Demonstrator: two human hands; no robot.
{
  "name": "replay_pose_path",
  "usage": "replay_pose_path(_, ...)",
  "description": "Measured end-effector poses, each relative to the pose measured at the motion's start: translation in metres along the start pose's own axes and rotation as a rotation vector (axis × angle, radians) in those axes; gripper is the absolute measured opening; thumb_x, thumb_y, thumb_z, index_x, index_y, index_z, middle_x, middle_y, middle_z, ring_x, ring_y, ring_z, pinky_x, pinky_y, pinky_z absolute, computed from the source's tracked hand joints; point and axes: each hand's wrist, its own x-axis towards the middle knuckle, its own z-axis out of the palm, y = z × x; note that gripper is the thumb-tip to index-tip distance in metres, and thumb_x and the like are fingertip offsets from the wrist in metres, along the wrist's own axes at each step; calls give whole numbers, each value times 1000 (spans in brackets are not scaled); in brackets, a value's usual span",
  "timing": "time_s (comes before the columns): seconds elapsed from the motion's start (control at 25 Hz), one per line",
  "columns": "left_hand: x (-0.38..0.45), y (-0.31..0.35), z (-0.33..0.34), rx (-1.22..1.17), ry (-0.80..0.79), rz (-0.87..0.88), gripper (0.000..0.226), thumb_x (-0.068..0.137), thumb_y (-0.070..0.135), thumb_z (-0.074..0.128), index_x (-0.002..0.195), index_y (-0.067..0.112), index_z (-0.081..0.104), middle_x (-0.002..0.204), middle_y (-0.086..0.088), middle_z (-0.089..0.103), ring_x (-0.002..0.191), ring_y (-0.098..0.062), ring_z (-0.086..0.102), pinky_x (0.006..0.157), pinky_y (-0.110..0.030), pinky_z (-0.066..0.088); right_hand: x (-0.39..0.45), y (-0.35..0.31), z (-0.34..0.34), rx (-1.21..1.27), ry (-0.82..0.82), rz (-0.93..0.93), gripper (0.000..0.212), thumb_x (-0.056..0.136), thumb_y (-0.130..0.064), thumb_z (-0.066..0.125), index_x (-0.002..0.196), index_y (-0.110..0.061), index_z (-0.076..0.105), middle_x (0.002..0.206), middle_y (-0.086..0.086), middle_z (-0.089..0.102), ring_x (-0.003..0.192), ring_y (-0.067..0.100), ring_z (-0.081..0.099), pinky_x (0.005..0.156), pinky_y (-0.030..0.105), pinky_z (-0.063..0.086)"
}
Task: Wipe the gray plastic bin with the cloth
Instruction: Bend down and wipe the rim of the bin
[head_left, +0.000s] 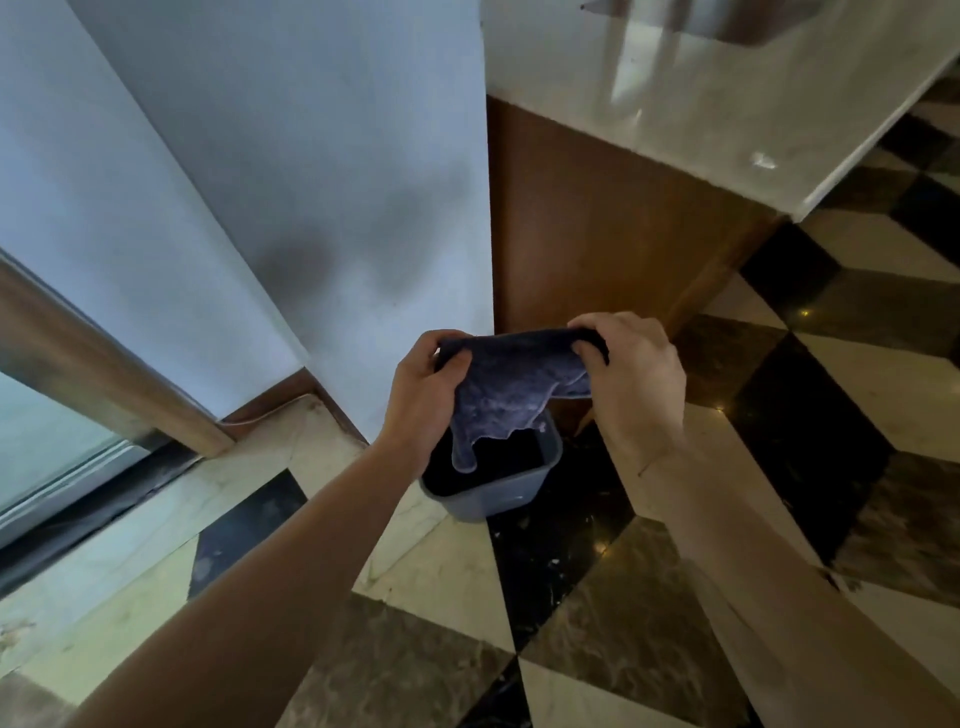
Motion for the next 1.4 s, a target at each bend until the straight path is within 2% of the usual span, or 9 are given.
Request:
replay_pose_path(0.16, 27, -136, 1, -41, -10, 20, 23, 92, 9, 55, 87, 28, 68, 79, 18, 70, 79, -3, 63, 72, -23, 53, -40, 53, 119, -66, 55, 14, 22, 94, -21, 59, 114, -23, 71, 111, 2, 71, 109, 32, 53, 88, 46, 42)
replay_pose_path(0.36, 51, -255, 13, -57, -15, 179, 25, 90, 16, 57, 79, 36, 69, 75, 20, 69, 69, 6, 62, 60, -11, 49, -82, 103, 212, -156, 178, 15, 23, 95, -29, 58, 113, -25, 72, 112, 3, 70, 109, 35, 48, 86, 44, 37)
replay_pose_path(0.52, 57, -322, 32, 72, -44, 339, 13, 89, 24, 57, 92, 33, 67, 84, 15, 69, 83, -3, 64, 74, -24, 50, -124, 139, 254, -220, 281, 114, 22, 92, -35, 61, 110, -30, 73, 109, 9, 60, 104, 38, 49, 86, 48, 41)
replay_pose_path(0.6, 47, -348, 44, 176, -40, 413, 13, 90, 28, 56, 99, 32, 64, 90, 15, 68, 87, -1, 62, 78, -18, 49, -153, 156, 268, -158, 218, 223, 22, 91, -36, 59, 110, -33, 71, 102, 7, 68, 95, 36, 59, 81, 47, 50)
replay_pose_path(0.72, 15, -383, 67, 376, -67, 505, 14, 91, 32, 53, 104, 36, 58, 88, 17, 65, 84, 0, 61, 70, -15, 48, -202, 174, 299, 228, 183, 628, 18, 93, -30, 55, 106, -34, 67, 102, 5, 73, 91, 32, 66, 77, 41, 53)
replay_pose_path(0.88, -25, -427, 83, 613, -238, 510, 15, 95, 36, 47, 109, 37, 50, 92, 8, 69, 83, -16, 66, 67, -35, 52, -249, 173, 345, 1148, 114, 1262, 17, 104, -34, 40, 115, -40, 50, 103, 2, 59, 95, 32, 58, 84, 60, 47)
replay_pose_path(1.04, -52, -455, 88, 636, -419, 455, 22, 94, 38, 46, 116, 34, 51, 99, 1, 70, 86, -20, 64, 70, -37, 51, -260, 168, 365, 1657, 100, 1393, 49, 96, -57, 43, 125, -21, 59, 111, 13, 67, 97, 31, 65, 71, 39, 54)
replay_pose_path(1.2, -58, -457, 86, 443, -539, 312, 23, 97, 35, 45, 119, 31, 52, 98, 10, 65, 83, -3, 59, 62, -8, 41, -261, 168, 365, 1702, 76, 1395, 78, 78, -83, 44, 107, -14, 64, 100, 13, 72, 95, 30, 65, 68, 38, 50)
replay_pose_path(1.4, -61, -456, 94, 335, -550, 264, 23, 99, 29, 43, 119, 31, 56, 107, 1, 69, 93, -5, 61, 70, -6, 44, -265, 173, 376, 1819, 279, 1328, 64, 90, -74, 31, 92, -19, 64, 86, 9, 71, 82, 24, 63, 67, 33, 44)
